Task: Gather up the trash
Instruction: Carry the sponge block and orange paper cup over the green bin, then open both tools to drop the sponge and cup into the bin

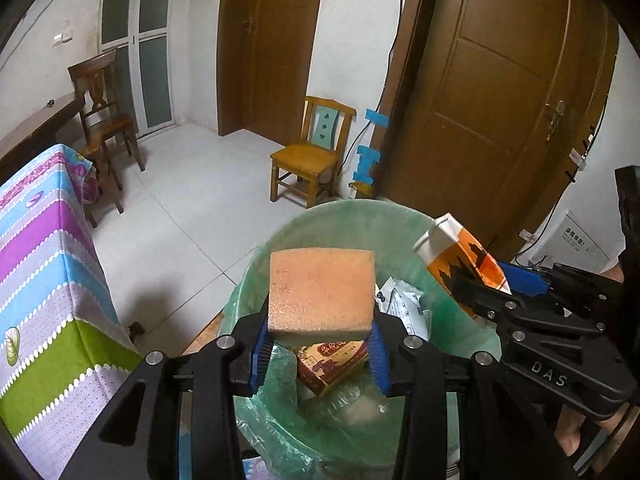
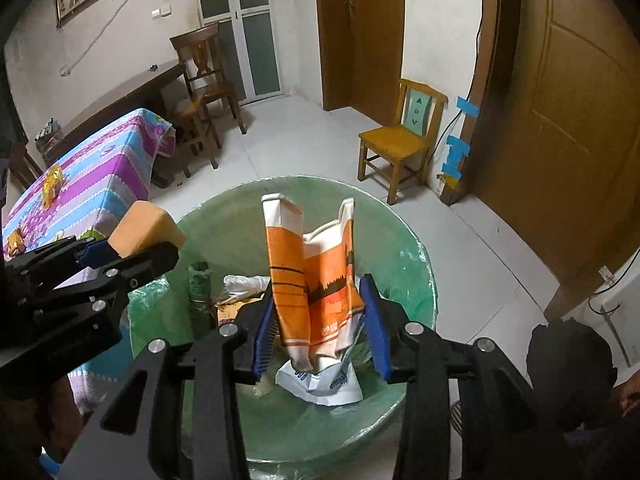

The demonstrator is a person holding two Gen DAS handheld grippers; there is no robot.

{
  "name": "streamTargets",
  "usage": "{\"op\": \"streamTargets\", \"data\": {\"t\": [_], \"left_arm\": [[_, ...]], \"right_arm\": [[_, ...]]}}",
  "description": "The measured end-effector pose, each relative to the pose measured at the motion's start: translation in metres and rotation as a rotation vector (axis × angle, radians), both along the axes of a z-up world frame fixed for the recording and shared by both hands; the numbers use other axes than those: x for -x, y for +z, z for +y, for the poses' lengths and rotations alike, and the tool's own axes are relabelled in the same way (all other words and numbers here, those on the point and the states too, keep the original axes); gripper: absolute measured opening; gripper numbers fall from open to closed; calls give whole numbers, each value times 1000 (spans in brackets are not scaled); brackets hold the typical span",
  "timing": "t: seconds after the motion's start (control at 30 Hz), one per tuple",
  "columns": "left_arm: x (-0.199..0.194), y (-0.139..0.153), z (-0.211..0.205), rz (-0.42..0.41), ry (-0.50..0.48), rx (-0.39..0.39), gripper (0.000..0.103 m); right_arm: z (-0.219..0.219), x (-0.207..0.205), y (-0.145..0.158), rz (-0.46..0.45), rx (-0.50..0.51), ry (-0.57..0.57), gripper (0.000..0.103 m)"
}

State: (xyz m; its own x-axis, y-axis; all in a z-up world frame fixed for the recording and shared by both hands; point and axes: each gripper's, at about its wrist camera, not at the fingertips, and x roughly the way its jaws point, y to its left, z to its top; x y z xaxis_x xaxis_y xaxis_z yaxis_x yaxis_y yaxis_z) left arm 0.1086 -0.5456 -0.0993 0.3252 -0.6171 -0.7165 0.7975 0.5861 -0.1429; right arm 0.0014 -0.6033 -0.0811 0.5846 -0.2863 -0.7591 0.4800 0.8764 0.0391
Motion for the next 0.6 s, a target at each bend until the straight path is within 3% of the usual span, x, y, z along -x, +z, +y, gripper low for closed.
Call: {"op": "streamTargets", "data": {"t": [0.1,0.17,0.2,0.43,0.6], "left_arm": [[1,2,0,-10,-1,-7,44],[0,3,3,-15,15,-6,65],[-1,4,5,-21,24,-4,68],[-4,17,30,-47,28,-11,68],[-6,42,98,-72,7,10,68]], "right_arm": [[-2,2,-2,2,-4,0,51],[-7,9,0,-19,-19,-13,55],[-9,12,0,-26,-19,-20,55],[-5,32,15,-90,-14,-28,55],[46,34,43,-212,6,128,58]]}}
